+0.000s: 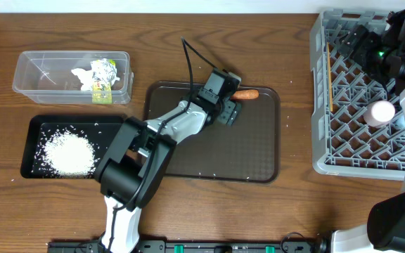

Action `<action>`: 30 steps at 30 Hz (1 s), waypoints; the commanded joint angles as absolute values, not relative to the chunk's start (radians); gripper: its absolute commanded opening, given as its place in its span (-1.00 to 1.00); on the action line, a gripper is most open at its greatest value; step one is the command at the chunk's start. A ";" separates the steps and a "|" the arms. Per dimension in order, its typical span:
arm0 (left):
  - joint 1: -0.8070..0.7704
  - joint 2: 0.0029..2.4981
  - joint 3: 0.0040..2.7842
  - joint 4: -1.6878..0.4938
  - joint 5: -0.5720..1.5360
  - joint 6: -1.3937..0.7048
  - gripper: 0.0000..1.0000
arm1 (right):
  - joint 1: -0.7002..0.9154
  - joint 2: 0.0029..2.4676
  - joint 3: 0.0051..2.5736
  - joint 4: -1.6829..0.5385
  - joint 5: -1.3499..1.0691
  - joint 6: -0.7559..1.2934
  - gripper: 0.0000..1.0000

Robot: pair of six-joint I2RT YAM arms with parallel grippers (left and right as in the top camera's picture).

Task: Sort waste into correct bins and load items into the dishwasher rack
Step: 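Close the left gripper around the carrot and adjust the grip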

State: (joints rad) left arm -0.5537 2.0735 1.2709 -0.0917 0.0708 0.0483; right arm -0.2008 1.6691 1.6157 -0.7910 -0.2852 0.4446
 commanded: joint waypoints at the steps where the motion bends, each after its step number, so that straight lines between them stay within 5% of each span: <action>1: -0.556 2.003 1.267 -0.150 0.124 0.039 0.61 | -0.207 1.676 1.621 -0.791 -0.292 0.456 0.98; 5: -0.556 1.898 1.267 -0.134 0.211 0.039 0.11 | -0.207 1.676 1.621 -0.790 -0.292 0.456 0.99; 7: -0.556 1.858 1.267 -0.104 0.233 0.039 0.07 | -0.207 1.676 1.621 -0.790 -0.292 0.456 0.98; 13: -0.556 1.864 1.267 0.064 0.232 0.059 0.15 | -0.207 1.676 1.621 -0.791 -0.292 0.456 0.99; 17: -0.555 1.927 1.267 0.104 0.231 0.059 0.56 | -0.207 1.676 1.621 -0.791 -0.292 0.456 0.99; 30: -0.463 2.070 1.267 0.082 0.310 0.069 0.60 | -0.207 1.676 1.621 -0.791 -0.292 0.456 0.99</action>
State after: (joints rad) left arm -0.4908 2.0724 1.2682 0.0872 0.2409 0.0635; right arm -0.2008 1.6691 1.6157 -0.7906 -0.2852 0.4446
